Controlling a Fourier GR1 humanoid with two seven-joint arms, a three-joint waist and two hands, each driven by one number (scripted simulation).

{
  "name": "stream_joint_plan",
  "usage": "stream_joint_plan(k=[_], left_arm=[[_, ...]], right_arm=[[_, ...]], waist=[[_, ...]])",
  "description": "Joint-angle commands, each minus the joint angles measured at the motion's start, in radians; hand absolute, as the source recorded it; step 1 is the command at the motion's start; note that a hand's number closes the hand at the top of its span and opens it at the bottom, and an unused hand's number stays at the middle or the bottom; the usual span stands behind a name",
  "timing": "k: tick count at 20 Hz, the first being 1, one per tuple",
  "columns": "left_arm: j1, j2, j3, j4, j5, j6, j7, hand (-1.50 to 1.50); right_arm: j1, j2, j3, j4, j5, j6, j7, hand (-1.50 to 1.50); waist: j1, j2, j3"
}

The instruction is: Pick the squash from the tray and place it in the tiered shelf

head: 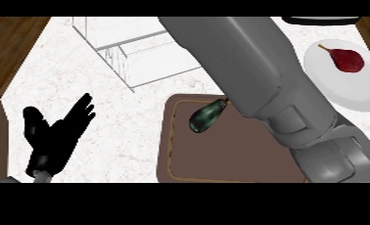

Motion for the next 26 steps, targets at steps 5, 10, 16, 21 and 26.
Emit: stream_joint_plan(k=[5,10,16,21,26], left_arm=[[-0.031,-0.058,0.015,0.124,-0.002,-0.028,-0.022,0.0],[-0.043,-0.056,0.023,0.133,-0.01,0.0,-0.007,0.0],[-0.019,-0.064,0.016,0.113,-0.014,-0.011,-0.038,0.0],[-0.026,-0.053,0.015,0.11,-0.009,-0.03,-0.027,0.0],[-0.058,-0.077,0.023,0.113,-0.003,0.018,0.009,0.0]], right_arm=[[-0.045,0.0,-0.045,0.134,-0.01,-0.019,-0.122,1.5],[-0.098,-0.006,-0.028,0.176,0.013,0.034,-0.131,1.5],[-0.079,0.032,-0.187,0.191,-0.088,-0.19,-0.095,-1.5],[-0.121,0.033,-0.288,0.192,-0.206,-0.233,-0.116,-1.5],[-0.107,0.033,-0.397,0.163,-0.288,-0.258,-0.167,-1.5]], waist=[[-0.015,0.007,-0.049],[-0.031,-0.002,-0.048],[-0.02,0.0,-0.047],[0.003,0.004,-0.048],[-0.036,-0.003,-0.046]])
